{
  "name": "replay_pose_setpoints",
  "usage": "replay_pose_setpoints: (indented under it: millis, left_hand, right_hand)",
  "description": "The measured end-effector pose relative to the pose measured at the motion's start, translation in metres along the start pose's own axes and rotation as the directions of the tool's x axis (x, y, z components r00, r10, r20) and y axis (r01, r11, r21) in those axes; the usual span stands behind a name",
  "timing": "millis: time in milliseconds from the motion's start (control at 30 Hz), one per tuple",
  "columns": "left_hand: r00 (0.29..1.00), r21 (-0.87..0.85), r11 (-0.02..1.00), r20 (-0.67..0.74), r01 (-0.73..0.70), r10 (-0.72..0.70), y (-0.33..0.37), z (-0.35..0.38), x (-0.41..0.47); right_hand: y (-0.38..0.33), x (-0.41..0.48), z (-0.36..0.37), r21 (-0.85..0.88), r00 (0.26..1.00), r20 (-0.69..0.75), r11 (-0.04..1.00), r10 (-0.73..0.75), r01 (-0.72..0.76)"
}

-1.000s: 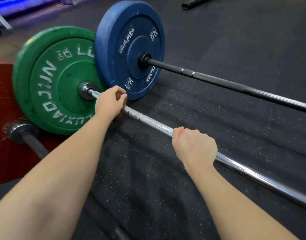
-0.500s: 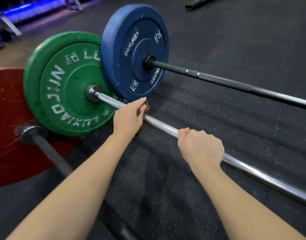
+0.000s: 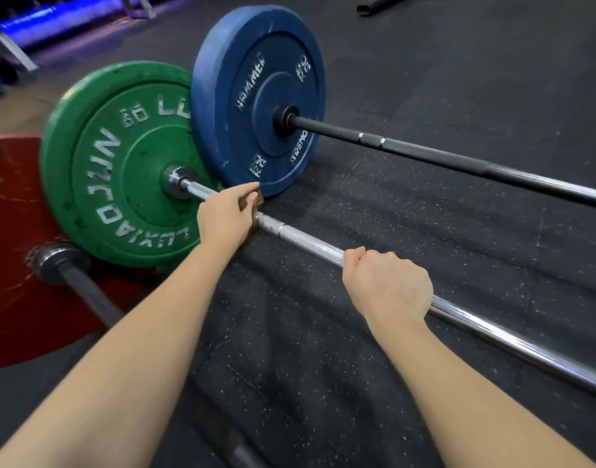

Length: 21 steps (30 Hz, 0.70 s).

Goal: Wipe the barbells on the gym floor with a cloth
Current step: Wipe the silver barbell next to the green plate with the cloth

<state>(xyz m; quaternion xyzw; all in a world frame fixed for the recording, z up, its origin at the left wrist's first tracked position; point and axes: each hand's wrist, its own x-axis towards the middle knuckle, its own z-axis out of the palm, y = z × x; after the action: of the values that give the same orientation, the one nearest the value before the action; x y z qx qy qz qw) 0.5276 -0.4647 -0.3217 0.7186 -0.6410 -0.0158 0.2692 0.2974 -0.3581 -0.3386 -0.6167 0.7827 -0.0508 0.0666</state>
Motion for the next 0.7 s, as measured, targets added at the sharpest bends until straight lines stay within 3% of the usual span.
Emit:
replay_pose_setpoints:
  millis: [133,267,500,567,700]
  left_hand:
    - [0.987,-0.119,0.980,-0.030,-0.157,0.155,0.010,0.001,-0.039]
    - [0.968,0.002,0.968,0.004,-0.252,0.252,-0.002,-0.003,-0.020]
    - [0.985,0.290,0.944,0.107,-0.161,0.135,-0.024,-0.010,0.047]
    - [0.986,0.281,0.950,0.126,-0.138,0.106,-0.017,-0.006,0.048]
    - [0.995,0.146,0.984,0.036,-0.100,0.095,-0.011,-0.010,0.020]
  right_hand:
    - [0.000,-0.001,-0.001,0.019,1.000,-0.018,1.000,-0.003,0.003]
    - [0.000,-0.003,-0.002,0.036,0.999,-0.050,0.999,-0.007,0.008]
    - [-0.001,-0.002,0.001,0.030,0.998,-0.068,0.999,0.016,-0.014]
    - [-0.001,-0.002,0.000,0.021,0.998,-0.060,1.000,0.012,-0.010]
    - [-0.001,-0.002,-0.001,0.011,0.999,-0.045,1.000,0.014,-0.013]
